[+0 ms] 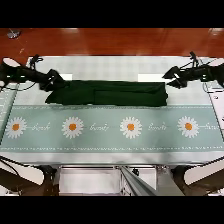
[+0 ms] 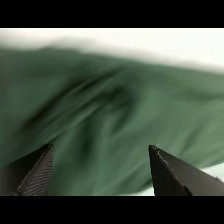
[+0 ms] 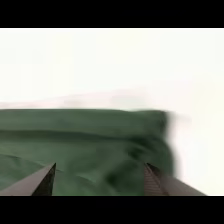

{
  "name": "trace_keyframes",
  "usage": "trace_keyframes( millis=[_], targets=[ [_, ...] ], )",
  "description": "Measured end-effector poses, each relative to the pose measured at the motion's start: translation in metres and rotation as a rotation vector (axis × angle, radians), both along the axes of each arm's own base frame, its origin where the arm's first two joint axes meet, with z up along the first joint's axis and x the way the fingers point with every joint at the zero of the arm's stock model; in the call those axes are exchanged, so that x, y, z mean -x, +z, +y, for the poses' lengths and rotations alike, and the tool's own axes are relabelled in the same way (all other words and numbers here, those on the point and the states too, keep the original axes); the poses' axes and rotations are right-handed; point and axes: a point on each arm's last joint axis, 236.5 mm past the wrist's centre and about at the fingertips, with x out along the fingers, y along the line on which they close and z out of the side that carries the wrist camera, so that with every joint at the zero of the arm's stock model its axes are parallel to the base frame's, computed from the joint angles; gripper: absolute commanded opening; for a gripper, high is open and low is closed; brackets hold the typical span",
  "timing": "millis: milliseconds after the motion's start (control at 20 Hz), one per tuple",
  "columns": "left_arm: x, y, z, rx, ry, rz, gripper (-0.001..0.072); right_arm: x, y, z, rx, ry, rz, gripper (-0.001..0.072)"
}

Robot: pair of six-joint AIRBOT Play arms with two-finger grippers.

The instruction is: Fold the shirts.

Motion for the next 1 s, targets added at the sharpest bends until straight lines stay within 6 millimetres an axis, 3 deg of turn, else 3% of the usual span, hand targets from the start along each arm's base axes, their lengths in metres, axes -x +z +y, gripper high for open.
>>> trace_keyframes(
  millis=[100,200,350,500,550,600,650,700,750,850,1000],
  targets=[
    [0.023,0.003,0.033,-0.100,0.026,0.049,0.0704,0.019,-0.008,-0.023,0.029,-0.001,0.069,0.0622],
    [0.036,0.012,0.047,-0.161,0.071,0.014,0.0703,0.039,-0.021,-0.032,0.036,0.000,0.139,0.0622],
    [0.044,0.033,0.027,-0.181,0.100,-0.143,0.0703,0.056,-0.041,-0.023,0.024,0.026,0.216,0.0622],
    [0.059,0.051,-0.018,-0.156,0.049,-0.256,0.0703,0.060,-0.048,0.012,-0.031,0.078,0.250,0.0590],
    [0.065,0.054,-0.037,-0.148,0.014,-0.278,0.0703,0.058,-0.049,0.024,-0.037,0.096,0.245,0.0387],
    [0.071,0.055,-0.055,-0.135,-0.026,-0.289,0.0699,0.056,-0.053,0.033,-0.027,0.111,0.241,0.0070],
    [0.076,0.056,-0.075,-0.124,-0.067,-0.302,0.0558,0.054,-0.055,0.039,-0.008,0.133,0.236,0.0030],
    [0.081,0.056,-0.094,-0.113,-0.107,-0.311,0.0082,0.050,-0.050,0.048,-0.012,0.151,0.218,0.0030],
    [0.084,0.055,-0.108,-0.108,-0.139,-0.322,0.0036,0.046,-0.042,0.057,-0.020,0.171,0.202,0.0030],
    [0.087,0.056,-0.137,-0.086,-0.186,-0.351,0.0035,0.046,-0.023,0.063,-0.013,0.209,0.174,0.0030],
    [0.084,0.067,-0.181,-0.058,-0.238,-0.431,0.0034,0.056,0.013,0.052,0.075,0.251,0.125,0.0030]
  ],
)
